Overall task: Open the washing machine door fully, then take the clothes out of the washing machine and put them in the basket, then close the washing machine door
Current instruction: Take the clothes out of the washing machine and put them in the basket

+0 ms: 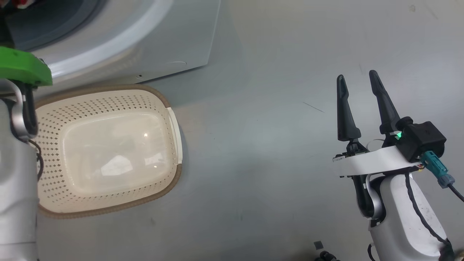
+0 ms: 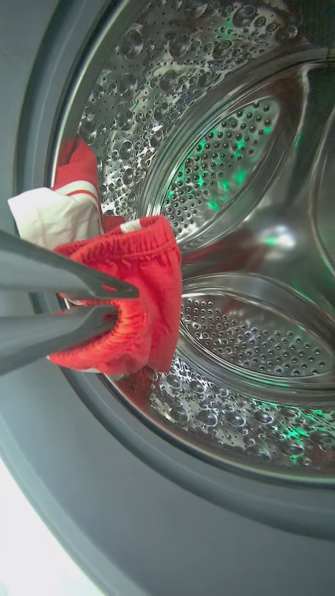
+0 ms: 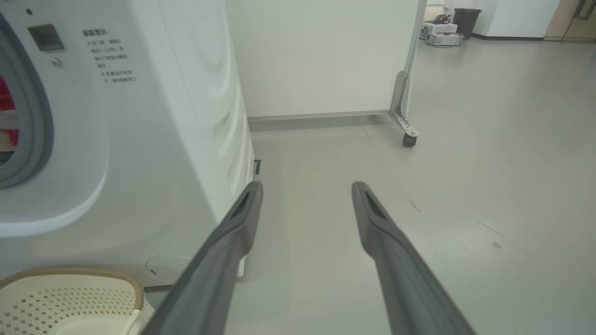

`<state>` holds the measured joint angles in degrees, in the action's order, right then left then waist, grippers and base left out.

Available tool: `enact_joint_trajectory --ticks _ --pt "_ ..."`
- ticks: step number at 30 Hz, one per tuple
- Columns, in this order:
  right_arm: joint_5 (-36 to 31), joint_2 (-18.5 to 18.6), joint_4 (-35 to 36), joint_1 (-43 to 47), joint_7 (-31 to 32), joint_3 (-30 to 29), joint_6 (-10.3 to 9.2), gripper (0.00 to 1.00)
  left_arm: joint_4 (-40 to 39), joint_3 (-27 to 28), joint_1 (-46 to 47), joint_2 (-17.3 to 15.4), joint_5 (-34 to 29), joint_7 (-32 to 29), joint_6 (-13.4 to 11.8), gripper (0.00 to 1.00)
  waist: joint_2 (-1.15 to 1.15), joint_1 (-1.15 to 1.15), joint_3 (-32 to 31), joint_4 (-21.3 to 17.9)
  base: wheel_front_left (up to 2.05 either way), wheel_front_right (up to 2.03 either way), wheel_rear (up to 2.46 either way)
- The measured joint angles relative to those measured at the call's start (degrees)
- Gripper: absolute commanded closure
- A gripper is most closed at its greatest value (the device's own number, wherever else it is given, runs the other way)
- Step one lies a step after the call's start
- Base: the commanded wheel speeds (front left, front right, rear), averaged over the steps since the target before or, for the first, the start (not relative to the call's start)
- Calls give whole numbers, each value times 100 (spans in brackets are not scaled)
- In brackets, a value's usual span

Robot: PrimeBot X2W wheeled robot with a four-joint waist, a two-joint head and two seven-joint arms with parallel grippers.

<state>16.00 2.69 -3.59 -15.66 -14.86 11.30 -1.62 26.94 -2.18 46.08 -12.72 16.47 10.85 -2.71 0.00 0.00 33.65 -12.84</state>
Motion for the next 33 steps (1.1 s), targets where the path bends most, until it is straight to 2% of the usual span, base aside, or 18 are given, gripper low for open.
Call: enact_joint_trajectory --ticks 4,17,27,33 --pt "-57 32 -49 54 0 -43 4 0 -158 -9 -393 149 20 279 4 100 0 0 -179 134 0 0 0" --pt "-155 121 -152 456 0 -247 16 0 -918 -122 -1569 578 26 344 3 100 0 0 -867 572 0 0 0" --pt "-204 169 -192 759 0 -248 56 0 -1548 -290 -2457 761 12 359 -1 100 0 0 -1458 878 0 0 0" --pt "-211 185 -194 957 0 -210 104 0 -2181 -457 -2742 794 -53 359 0 100 0 0 -1763 1067 0 0 0"
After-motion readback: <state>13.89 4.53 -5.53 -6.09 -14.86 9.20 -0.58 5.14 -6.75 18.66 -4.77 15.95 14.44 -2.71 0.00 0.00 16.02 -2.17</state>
